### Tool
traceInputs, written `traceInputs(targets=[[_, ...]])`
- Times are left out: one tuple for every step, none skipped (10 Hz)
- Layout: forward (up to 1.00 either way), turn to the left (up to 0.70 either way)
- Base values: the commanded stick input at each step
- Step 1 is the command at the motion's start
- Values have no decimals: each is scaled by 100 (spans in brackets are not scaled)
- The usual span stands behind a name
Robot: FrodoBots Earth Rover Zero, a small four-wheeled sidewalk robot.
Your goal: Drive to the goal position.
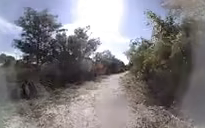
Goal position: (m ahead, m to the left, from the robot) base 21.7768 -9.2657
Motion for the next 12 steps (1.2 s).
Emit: traceInputs(targets=[[85,0],[85,0],[85,0],[85,0],[85,0],[85,0],[85,0],[85,0],[85,0],[85,0],[85,0],[85,0]])
